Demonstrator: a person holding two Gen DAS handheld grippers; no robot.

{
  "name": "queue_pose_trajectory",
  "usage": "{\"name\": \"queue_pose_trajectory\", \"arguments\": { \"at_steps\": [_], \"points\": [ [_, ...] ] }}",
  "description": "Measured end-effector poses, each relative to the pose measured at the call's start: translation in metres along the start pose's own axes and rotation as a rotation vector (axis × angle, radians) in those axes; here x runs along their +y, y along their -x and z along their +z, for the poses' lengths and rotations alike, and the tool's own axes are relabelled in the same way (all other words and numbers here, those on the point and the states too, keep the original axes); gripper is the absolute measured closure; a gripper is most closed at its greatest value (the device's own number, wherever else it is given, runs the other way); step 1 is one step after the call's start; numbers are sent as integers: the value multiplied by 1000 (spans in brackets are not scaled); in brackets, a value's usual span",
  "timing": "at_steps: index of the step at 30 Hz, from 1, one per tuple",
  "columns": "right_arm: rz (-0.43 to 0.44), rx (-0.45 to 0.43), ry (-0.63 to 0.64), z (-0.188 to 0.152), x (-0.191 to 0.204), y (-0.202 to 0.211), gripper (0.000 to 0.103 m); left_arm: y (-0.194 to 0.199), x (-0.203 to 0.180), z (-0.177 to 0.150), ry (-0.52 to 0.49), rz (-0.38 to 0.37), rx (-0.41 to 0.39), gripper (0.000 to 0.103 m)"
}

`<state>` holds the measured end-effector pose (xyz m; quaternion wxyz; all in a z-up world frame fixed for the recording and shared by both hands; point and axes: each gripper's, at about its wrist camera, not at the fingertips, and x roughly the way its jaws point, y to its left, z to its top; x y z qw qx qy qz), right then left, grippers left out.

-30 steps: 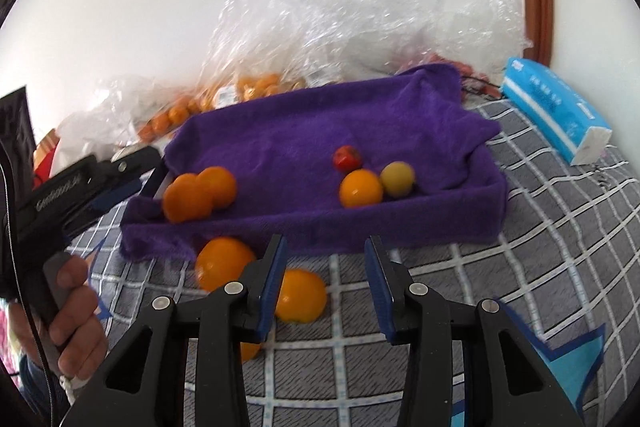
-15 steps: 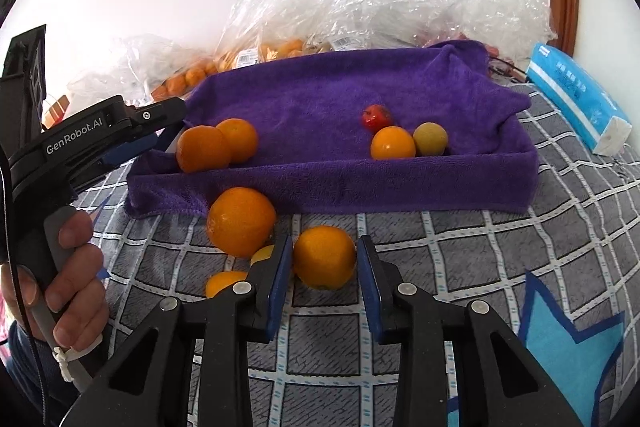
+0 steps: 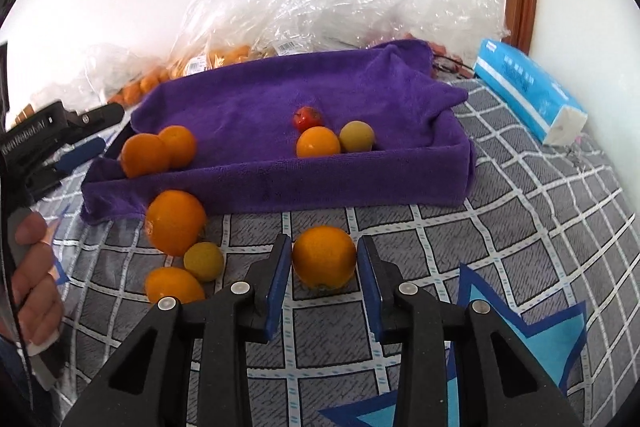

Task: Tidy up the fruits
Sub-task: 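Withdraw both tools toward the oranges lying beside the towel, then grasp an orange with right tool while left tool grasps another orange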

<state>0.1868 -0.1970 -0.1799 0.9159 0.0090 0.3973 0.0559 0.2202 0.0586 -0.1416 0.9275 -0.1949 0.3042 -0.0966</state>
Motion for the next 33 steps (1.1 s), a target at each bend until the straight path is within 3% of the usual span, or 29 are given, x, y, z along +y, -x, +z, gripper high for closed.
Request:
{"name": "queue_pose_trajectory", "arguments": {
  "at_steps": [6,24,28,33],
  "points": [
    [1,26,-5,-1,-2,-7,69,0,-2,-1,-11,-1,0,43],
    [6,-44,-95,-1,-17,6,69,9,-16,-2,-91,5,-36,43],
    [-9,-55,-111,-2,-19,8,69,14,-26,-2,-104,-27,41,43],
    [-3,-70,-121,-2,-21,12,69,35,-34,-23,-179,28,32,43]
  ]
}}
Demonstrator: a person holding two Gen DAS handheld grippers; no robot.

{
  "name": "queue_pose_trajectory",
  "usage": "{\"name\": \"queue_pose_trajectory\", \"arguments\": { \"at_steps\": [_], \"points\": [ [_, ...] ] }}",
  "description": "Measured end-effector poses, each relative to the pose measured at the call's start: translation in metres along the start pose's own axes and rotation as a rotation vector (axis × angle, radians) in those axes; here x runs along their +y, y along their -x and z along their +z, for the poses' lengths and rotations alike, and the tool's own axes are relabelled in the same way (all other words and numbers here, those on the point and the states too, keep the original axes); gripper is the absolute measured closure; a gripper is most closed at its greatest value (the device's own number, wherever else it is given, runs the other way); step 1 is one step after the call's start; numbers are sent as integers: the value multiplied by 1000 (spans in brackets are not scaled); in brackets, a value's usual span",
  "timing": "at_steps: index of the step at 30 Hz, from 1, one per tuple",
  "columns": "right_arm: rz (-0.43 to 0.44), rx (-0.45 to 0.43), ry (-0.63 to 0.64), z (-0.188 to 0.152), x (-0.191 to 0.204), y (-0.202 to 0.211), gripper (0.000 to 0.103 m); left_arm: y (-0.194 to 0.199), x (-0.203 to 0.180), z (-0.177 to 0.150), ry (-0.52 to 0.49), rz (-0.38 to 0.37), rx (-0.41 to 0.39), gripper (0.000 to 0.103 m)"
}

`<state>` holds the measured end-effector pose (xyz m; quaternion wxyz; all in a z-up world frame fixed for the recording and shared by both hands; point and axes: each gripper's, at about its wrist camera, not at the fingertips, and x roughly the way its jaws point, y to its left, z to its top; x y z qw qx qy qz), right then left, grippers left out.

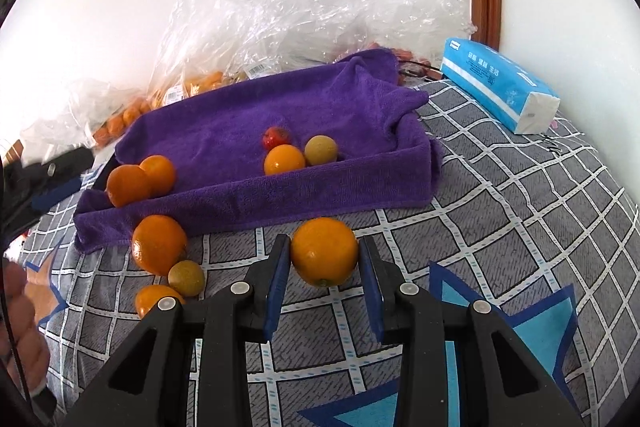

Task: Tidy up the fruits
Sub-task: 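Grasp an orange with right tool while left tool grasps another orange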

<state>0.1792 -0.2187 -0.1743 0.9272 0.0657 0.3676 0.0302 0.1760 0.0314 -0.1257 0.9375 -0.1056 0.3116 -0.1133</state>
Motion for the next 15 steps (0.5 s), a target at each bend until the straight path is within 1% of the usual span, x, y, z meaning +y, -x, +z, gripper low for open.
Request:
{"name": "queue_pose_trajectory", "arguments": {
  "at_steps": [2,4,8,12,15],
  "points": [
    [2,-4,-1,0,0,1,69,5,1,-9,0,4,24,43],
    [3,-7,-5,0,-1,1,69,7,4,-16,12,-9,57,43],
    [-18,-13,-17,0,-4,3,69,2,0,-28,25,-78,155,43],
    [-41,-33,-24,-1,-9,8,69,-1,-18,-29,-14,-77,167,44],
    [-43,-36,-34,-2,-17,12,69,-7,-30,-29,-27,-82,183,44]
  ]
}}
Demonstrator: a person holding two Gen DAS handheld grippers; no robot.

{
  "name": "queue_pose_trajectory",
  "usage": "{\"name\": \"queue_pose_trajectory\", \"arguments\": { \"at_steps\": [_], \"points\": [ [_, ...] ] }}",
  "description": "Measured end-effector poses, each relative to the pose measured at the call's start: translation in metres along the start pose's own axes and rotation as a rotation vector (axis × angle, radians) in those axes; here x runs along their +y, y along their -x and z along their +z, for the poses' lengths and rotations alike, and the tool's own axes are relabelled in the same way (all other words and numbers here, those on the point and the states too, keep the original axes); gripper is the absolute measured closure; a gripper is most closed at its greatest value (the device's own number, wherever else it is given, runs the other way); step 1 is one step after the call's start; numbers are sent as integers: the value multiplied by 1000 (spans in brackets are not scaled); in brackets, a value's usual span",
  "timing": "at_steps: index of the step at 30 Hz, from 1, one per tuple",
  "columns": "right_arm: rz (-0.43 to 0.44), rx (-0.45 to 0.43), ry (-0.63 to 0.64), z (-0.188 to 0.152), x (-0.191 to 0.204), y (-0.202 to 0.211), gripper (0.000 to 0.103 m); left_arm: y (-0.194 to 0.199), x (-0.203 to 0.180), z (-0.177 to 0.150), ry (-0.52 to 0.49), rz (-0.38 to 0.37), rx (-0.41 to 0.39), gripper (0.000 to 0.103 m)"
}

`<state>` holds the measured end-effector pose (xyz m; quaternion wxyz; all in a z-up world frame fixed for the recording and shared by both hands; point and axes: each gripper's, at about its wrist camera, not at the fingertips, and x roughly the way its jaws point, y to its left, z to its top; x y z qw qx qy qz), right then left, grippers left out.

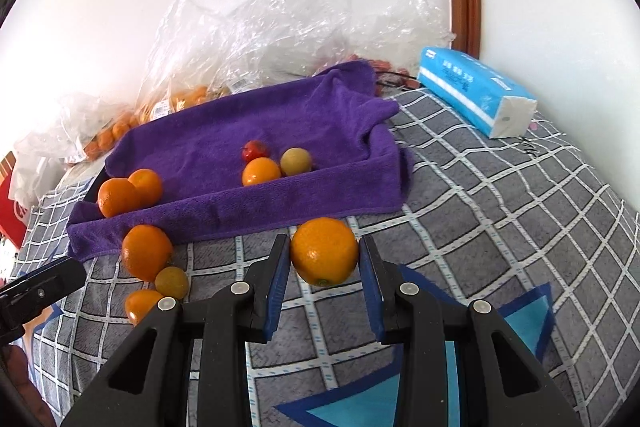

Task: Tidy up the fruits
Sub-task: 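Grasp an orange with right tool while left tool grasps another orange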

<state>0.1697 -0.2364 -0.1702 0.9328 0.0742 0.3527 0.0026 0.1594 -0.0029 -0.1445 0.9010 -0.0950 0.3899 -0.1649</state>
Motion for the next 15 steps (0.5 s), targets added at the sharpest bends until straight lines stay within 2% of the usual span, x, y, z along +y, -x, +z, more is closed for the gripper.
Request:
{"name": "queue_pose_trajectory", "arguments": {
  "at_steps": [10,13,15],
  "points": [
    [40,16,35,-2,-8,2,69,-34,-10,6,59,-2,31,49],
    [51,24,55,-2,-4,1,69,-49,-9,9,89,-31,83,53],
    [59,21,62,-3,-3,2,69,-56,-8,8,101,-13,92,60]
  ]
}}
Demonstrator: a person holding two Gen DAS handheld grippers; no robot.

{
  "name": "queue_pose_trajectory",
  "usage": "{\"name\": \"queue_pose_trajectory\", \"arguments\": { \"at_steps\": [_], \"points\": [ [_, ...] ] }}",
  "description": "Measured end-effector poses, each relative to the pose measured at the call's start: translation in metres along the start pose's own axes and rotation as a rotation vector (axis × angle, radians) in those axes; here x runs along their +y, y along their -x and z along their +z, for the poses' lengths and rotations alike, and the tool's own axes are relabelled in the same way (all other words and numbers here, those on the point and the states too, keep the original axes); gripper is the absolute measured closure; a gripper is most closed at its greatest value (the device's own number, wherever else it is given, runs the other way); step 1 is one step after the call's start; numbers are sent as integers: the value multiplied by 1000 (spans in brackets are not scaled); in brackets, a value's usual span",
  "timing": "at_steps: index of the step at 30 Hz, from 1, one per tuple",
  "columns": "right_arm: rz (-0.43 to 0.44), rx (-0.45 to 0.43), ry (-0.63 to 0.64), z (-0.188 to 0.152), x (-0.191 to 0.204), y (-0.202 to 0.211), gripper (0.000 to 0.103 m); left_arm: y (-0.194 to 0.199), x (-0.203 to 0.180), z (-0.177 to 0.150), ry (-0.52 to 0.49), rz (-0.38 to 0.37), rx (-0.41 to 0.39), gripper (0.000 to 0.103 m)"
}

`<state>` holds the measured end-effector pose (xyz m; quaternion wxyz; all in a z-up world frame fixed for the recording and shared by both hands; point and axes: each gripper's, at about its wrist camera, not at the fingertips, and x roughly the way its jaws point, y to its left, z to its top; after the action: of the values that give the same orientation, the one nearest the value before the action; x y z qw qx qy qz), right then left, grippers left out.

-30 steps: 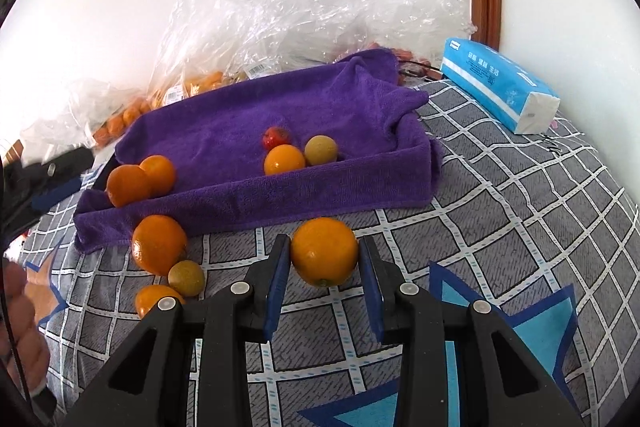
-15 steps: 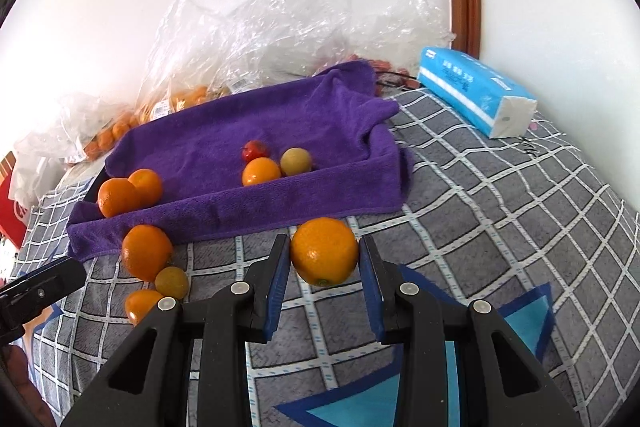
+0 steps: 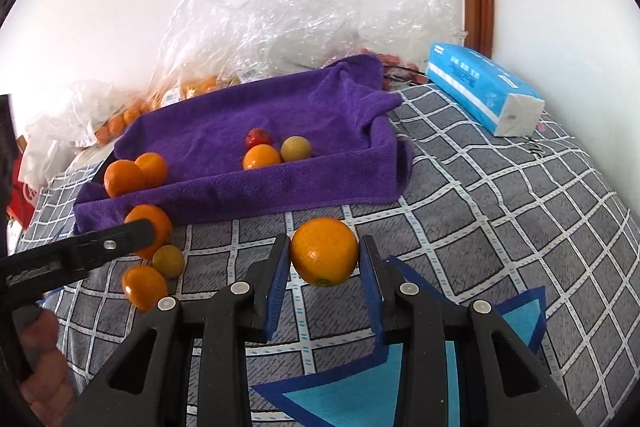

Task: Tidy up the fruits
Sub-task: 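Grasp an orange with right tool while left tool grasps another orange, then carry the orange in each tool over the purple towel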

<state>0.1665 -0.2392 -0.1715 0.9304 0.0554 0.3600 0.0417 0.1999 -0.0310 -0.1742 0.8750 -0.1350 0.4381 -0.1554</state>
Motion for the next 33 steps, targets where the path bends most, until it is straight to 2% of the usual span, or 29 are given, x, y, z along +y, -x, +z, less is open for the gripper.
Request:
{"name": "queue_pose_trajectory", "arguments": {
  "at_steps": [4,13,24,28,33],
  "points": [
    [4,-2,9,0,2,0,69,1,4,-1,33,-18,-23,63],
    [26,-17,-6,-1,0,3,69,37,14,-8,41,40,-80,63],
    [90,-27,-23,-4,3,17,69,69,47,-30,87,51,-76,63],
    [57,-26,-18,-6,14,33,69,81,53,-37,69,66,-82,63],
    [35,-30,1,-7,32,52,69,92,68,-47,88,44,-62,63]
  ]
}}
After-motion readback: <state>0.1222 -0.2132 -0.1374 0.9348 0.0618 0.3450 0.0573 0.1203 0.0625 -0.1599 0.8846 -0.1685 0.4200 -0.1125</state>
